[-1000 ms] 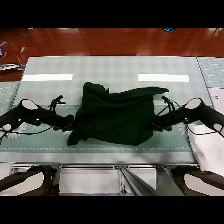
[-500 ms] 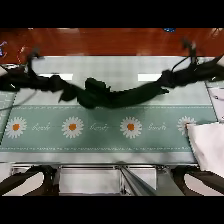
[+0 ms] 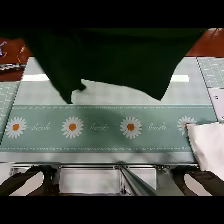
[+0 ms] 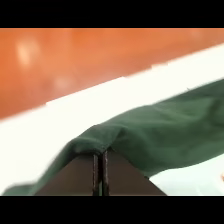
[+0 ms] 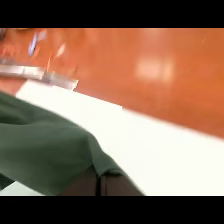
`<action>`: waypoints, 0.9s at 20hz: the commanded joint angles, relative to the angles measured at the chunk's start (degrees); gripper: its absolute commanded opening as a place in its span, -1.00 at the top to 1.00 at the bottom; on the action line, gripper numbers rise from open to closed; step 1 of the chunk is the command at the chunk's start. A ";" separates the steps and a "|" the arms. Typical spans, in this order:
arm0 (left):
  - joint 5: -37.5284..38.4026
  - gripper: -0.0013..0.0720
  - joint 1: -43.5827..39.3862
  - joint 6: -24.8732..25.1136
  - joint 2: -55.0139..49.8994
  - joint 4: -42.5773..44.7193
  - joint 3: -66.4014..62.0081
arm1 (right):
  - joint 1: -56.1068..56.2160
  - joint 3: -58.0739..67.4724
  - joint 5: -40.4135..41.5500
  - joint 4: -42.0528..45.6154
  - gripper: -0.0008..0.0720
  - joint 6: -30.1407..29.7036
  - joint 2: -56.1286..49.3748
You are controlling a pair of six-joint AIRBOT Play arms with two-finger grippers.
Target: Fold the shirts.
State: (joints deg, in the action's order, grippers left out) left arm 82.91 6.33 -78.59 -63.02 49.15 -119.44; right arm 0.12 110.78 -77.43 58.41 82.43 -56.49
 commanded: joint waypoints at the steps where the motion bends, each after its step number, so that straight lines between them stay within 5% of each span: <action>1: -0.26 0.92 0.07 -2.05 6.19 4.04 -4.72 | -0.02 2.95 -0.26 3.19 0.93 0.31 6.62; 10: 2.34 0.92 0.04 -1.44 22.49 9.16 8.98 | -0.02 2.67 -10.78 13.70 0.93 3.13 14.75; 14: 0.96 0.92 0.04 -0.44 20.22 7.37 28.26 | -0.02 -5.95 -11.65 15.93 0.93 3.87 14.45; 18: -9.60 0.92 -1.79 6.67 9.16 -0.31 45.16 | -0.02 -19.61 -7.67 16.22 0.93 3.69 8.41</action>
State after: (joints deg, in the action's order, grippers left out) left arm 80.38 5.67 -76.64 -47.68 52.97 -85.14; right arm 0.12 99.20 -87.07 73.45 86.02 -44.77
